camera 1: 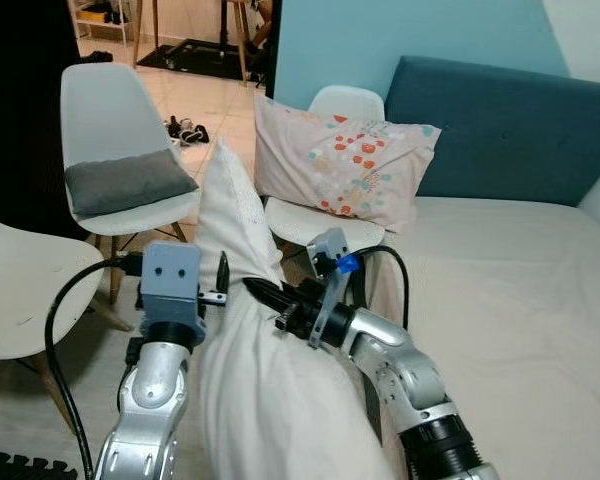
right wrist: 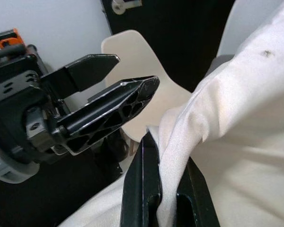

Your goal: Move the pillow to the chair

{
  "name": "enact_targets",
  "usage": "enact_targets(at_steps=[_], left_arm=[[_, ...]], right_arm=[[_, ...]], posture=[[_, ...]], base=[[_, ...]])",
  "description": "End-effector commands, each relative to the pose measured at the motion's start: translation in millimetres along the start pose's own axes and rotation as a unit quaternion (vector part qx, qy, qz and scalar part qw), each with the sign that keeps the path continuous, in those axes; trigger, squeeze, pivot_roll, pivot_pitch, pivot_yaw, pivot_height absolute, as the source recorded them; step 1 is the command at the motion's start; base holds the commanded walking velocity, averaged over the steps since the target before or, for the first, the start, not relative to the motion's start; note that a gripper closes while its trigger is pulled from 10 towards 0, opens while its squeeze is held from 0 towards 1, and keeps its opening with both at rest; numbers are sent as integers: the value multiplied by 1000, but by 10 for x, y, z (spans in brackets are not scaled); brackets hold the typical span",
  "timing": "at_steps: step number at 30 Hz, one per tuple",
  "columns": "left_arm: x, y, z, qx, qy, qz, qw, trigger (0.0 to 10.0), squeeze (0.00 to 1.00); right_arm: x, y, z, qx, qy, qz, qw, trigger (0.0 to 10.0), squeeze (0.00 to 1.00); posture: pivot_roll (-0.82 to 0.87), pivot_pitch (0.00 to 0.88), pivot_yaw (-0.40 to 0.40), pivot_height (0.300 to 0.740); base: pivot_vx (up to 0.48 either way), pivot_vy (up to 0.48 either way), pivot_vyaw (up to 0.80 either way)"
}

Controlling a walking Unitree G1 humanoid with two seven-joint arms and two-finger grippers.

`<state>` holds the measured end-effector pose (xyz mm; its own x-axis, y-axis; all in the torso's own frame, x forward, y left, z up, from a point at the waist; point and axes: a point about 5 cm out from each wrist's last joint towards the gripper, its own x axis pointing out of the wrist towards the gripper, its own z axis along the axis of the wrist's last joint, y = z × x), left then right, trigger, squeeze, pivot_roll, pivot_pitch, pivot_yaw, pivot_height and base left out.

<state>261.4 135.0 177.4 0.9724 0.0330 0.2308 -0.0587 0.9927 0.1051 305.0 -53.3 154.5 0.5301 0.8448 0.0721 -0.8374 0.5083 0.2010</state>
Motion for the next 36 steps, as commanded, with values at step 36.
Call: enact_targets(at_steps=[36], left_arm=[[33,-65,68,-4,-15,-10,1000,10000,0]], right_arm=[[10,-6,167,-21,-36,3,999,10000,0]], posture=[[30,0,-138,740]], base=[[0,0,614]])
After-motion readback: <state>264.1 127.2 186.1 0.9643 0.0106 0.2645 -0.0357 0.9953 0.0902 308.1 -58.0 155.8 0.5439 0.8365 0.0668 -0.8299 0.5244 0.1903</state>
